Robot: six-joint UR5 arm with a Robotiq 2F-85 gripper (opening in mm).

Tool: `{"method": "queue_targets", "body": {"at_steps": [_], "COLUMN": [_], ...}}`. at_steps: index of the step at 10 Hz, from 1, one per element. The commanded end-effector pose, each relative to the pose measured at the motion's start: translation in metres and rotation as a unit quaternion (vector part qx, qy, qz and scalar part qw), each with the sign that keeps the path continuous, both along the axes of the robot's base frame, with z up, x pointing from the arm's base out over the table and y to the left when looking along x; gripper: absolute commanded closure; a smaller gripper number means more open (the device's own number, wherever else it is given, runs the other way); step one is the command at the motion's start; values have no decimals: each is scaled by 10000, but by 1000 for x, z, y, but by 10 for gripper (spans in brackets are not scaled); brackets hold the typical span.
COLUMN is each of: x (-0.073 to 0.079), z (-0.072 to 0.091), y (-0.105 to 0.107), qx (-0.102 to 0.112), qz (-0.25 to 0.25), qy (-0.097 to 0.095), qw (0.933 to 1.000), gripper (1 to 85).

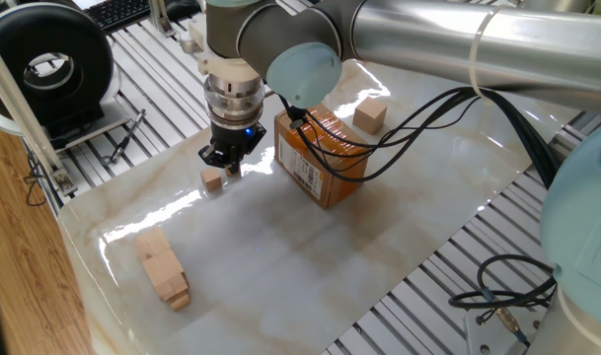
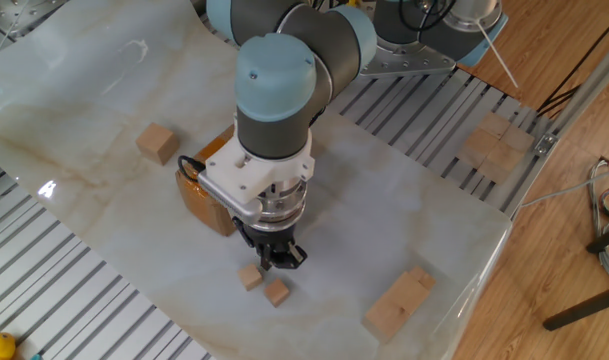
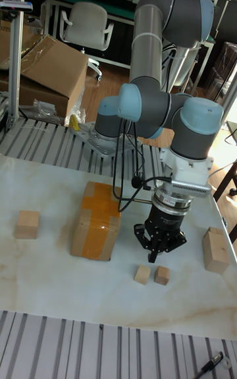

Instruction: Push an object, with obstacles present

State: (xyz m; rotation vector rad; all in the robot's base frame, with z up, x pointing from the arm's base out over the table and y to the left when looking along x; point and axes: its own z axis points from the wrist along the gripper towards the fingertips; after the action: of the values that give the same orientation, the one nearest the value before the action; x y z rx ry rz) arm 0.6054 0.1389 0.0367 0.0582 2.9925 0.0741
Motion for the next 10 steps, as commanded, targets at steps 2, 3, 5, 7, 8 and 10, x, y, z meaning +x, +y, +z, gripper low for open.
{"method": "queue_targets", "body": {"at_steps": [2, 3, 5, 7, 8, 10], "x": [15, 11, 15, 21, 21, 16], "z": [4, 2, 0, -5, -5, -4], "y": [5, 0, -2, -2, -1, -3], "qx": [147, 59, 38, 50, 57, 34], "qz": [-99, -79, -42, 16, 24, 27], "qy": [-226, -151, -168, -217, -209, -148], "qw": [9996, 9998, 9998, 9998, 9998, 9999], "gripper": [800, 800, 800, 797, 797, 797]}}
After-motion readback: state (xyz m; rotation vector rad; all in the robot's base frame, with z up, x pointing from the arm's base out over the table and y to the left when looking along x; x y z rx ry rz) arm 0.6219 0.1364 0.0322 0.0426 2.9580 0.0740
